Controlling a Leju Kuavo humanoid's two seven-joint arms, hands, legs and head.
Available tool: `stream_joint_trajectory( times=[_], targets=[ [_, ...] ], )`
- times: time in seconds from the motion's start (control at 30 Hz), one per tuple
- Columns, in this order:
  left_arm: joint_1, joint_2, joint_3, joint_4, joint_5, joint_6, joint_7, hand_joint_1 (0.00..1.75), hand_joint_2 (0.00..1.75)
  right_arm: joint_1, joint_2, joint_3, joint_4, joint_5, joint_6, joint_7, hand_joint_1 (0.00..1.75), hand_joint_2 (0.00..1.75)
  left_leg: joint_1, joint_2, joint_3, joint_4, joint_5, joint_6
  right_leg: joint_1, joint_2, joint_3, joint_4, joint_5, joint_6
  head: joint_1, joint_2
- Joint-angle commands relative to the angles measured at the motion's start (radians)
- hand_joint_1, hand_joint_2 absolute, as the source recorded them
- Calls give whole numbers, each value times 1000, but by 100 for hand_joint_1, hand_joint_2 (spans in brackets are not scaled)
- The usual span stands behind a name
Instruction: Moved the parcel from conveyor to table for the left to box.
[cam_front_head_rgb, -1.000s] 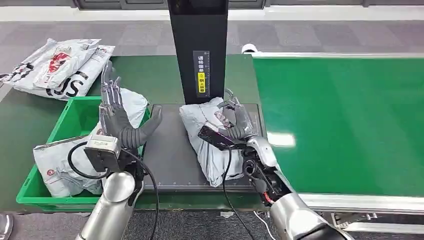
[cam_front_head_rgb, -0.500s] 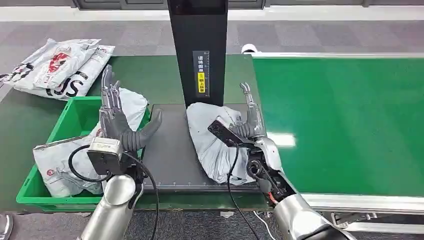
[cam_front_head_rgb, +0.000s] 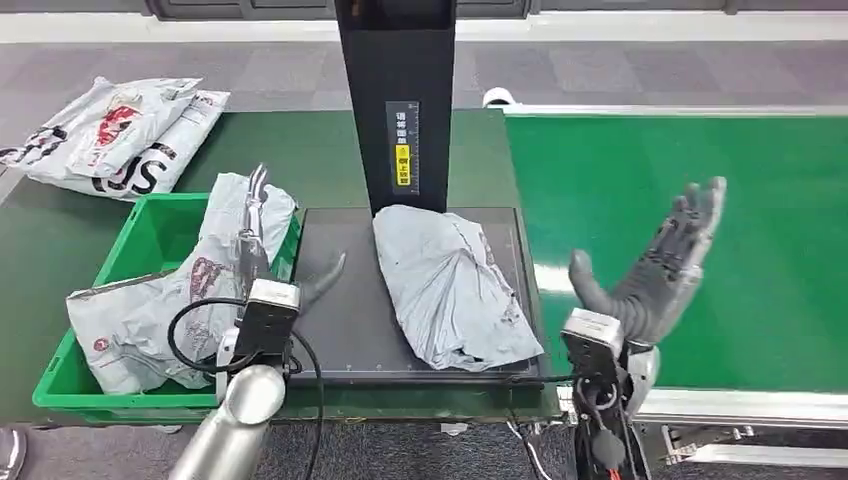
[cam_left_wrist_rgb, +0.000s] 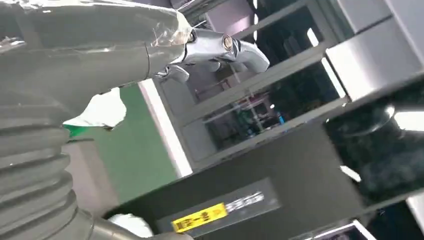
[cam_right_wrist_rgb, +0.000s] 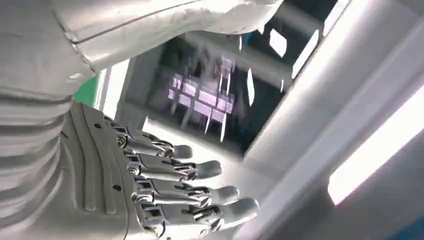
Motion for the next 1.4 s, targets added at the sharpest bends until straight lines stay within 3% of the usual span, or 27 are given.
stream_joint_trajectory(
  times=[0.03, 0.13, 0.23, 0.33, 0.67, 0.83, 1.0, 1.1, 1.33, 1.37, 1.4],
  targets=[
    [-42, 1, -9, 117, -4, -5, 5, 0, 175, 73, 44, -133, -189, -4, 5, -2, 0, 175, 0, -2, 2, -2, 1, 1, 0, -4, 3, -2, 0, 0, 0, 0],
    [-57, 7, -22, 143, -49, -10, 30, 0, 175, 64, 57, -144, -199, 9, 5, -2, 0, 175, 0, -2, 2, -2, 1, 0, 0, -3, 3, -2, 0, -1, 0, 0],
    [-154, 12, -101, 322, -196, -141, 110, 0, 175, 84, 68, -170, -280, -1, 5, -2, 0, 175, 0, -3, 1, -1, 1, 0, 0, -5, 2, 0, 0, -1, 0, 0],
    [-236, -25, -150, 495, -244, -194, 87, 0, 175, 79, 68, -182, -310, -9, 5, -2, 0, 175, 0, -8, 3, -2, 3, 0, 0, -10, 5, -2, 0, -1, 0, 0],
    [-428, -189, -278, 898, -241, -444, 47, 0, 175, -17, 49, -168, -291, -45, 5, -2, 0, 175, -2, -3, 2, 0, 2, 1, -2, -4, 3, -1, 2, 1, 0, 0],
    [-505, -249, -287, 1044, -249, -421, 117, 0, 175, -24, 68, -163, -304, -39, 5, -2, 0, 175, -1, -1, 2, 0, 2, 1, -2, -3, 3, -1, 2, 0, 0, 0],
    [-527, -261, -258, 1091, -225, -435, 177, 0, 175, -14, 68, -168, -313, -53, 5, -2, 0, 175, -1, 1, 3, 0, 1, 1, -2, 0, 3, -1, 3, 1, 0, 0],
    [-547, -260, -254, 1116, -230, -440, 240, 0, 175, -16, 68, -173, -312, -59, 5, -2, 0, 175, -1, 2, 2, 1, 1, 1, -2, 0, 3, 0, 3, 1, 0, 0],
    [-564, -216, -372, 1151, -394, -346, 409, 0, 175, -5, 68, -169, -325, -75, 5, -2, 0, 175, -1, 3, 3, -1, 2, 1, -2, 2, 3, -1, 3, 1, 0, 0],
    [-560, -208, -392, 1153, -422, -329, 433, 154, 175, -2, 68, -170, -330, -78, 5, -2, 0, 175, -2, 3, 3, 0, 2, 1, -3, 2, 2, 0, 3, 1, 0, 0],
    [-557, -200, -405, 1156, -442, -321, 446, 175, 175, 1, 68, -170, -333, -80, 5, -2, 0, 175, -2, 4, 4, -1, 2, 1, -2, 2, 3, -1, 4, 1, 0, 0]
  ],
)
